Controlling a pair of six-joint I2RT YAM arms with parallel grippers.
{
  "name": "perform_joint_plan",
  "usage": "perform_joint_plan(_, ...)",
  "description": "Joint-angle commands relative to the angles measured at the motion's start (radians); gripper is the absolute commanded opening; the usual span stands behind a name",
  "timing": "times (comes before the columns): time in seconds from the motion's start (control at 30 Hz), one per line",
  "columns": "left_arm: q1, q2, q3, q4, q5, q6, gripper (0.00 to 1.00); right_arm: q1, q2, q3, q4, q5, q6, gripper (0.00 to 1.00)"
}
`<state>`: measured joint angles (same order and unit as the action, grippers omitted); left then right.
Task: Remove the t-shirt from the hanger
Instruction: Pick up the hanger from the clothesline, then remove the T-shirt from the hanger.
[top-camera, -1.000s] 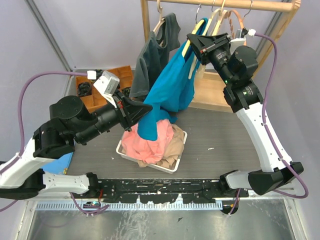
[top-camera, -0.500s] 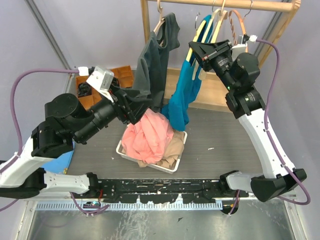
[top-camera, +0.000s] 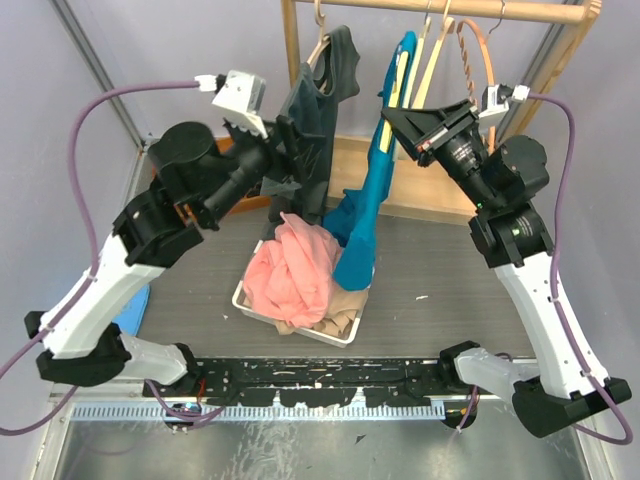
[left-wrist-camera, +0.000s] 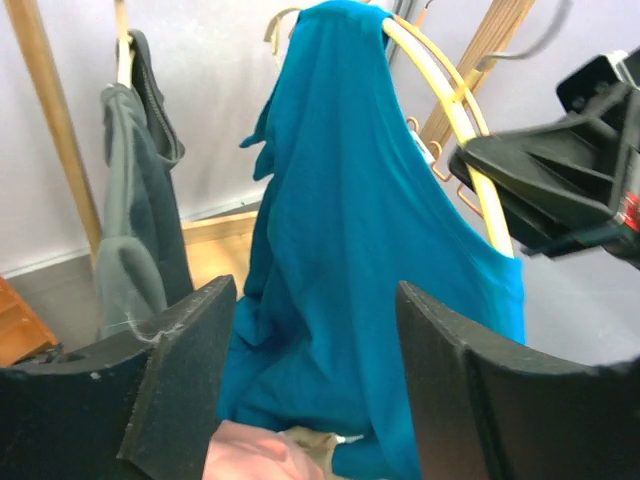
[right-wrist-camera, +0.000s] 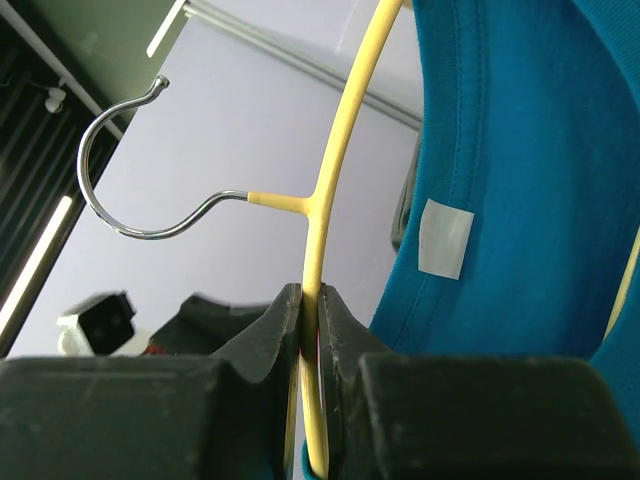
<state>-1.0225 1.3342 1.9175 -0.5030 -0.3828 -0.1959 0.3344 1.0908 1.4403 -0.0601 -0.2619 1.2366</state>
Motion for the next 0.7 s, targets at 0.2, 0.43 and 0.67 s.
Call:
perform_joint_plan(0.2, 0.097, 0.142, 0.119, 0.132, 0.31, -0.11, 0.98, -0.001, -0.157, -0.06, 0.098, -0.096, -0.006, 0.01)
perform_joint_plan(0.43, 0.106, 0.237, 0.173, 0.195, 0.382, -0.119, 0.98, -0.002, -0.221, -0.116, 0.093, -0.129, 0.043, 0.01)
perform_joint_plan(0.67, 0.105, 0.306, 0.219, 0.236, 0.421, -0.128, 0.98, -0.002, -0.239, -0.117, 0.058, -0.152, 0.07, 0.01)
